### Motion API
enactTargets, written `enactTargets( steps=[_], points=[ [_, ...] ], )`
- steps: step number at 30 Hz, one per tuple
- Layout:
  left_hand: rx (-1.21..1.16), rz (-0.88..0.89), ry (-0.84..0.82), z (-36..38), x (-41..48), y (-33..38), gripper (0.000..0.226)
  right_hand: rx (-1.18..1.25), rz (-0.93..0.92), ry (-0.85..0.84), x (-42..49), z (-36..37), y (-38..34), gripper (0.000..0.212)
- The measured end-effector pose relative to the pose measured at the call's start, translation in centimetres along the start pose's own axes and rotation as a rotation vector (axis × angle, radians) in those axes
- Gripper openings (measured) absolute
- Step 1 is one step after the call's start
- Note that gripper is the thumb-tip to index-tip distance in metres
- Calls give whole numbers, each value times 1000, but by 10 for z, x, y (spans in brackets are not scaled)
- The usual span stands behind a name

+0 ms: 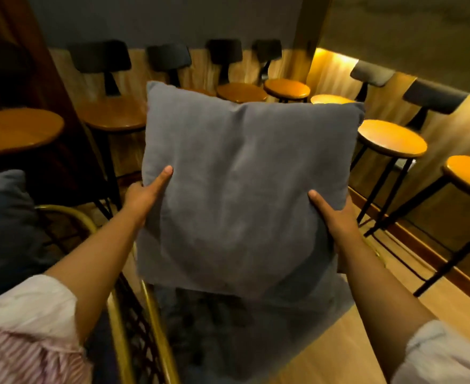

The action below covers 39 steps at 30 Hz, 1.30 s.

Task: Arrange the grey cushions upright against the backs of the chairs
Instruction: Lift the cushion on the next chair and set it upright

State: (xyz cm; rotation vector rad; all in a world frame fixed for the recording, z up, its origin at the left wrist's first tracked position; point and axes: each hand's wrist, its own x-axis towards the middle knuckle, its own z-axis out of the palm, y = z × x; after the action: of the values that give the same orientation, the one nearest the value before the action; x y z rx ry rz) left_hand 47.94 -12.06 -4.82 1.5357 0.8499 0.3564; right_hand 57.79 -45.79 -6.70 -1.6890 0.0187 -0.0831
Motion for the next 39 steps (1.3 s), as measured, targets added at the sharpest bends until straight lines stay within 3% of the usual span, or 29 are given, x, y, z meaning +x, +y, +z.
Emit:
enactTargets(
  steps=[4,8,13,17,22,27,29,31,33,35,37,39],
  points=[
    [-25,70,98,-50,-46,36,84,42,-68,-55,-28,12,-49,81],
    [-17,79,207,-116,-77,40,87,39,-37,-145,-68,47,-66,84],
    [-7,-5,315,-216,-109,7,102,33,52,-360,-134,114,-62,123],
    [-2,-121,413,-307,-133,-39,109,36,109,-502,-193,181,-44,95],
    [-50,-213,534,-401,-162,-100,102,21,204,-668,-273,260,-11,102],
    [24,-389,604,-476,-161,-164,129,-25,297,-762,-328,323,32,88],
    [72,-432,584,-495,-161,-184,118,-79,318,-782,-341,344,50,102],
    [180,-417,509,-504,-162,-206,103,-145,335,-823,-353,358,65,93],
    [380,-416,319,-503,-162,-232,105,-246,331,-868,-364,370,87,88],
    [629,-478,142,-492,-159,-257,102,-377,292,-914,-374,376,103,106],
    [732,-533,105,-479,-156,-268,94,-441,253,-919,-377,378,111,116],
    [759,-557,108,-473,-155,-269,92,-481,246,-927,-373,376,116,113]
  ],
)
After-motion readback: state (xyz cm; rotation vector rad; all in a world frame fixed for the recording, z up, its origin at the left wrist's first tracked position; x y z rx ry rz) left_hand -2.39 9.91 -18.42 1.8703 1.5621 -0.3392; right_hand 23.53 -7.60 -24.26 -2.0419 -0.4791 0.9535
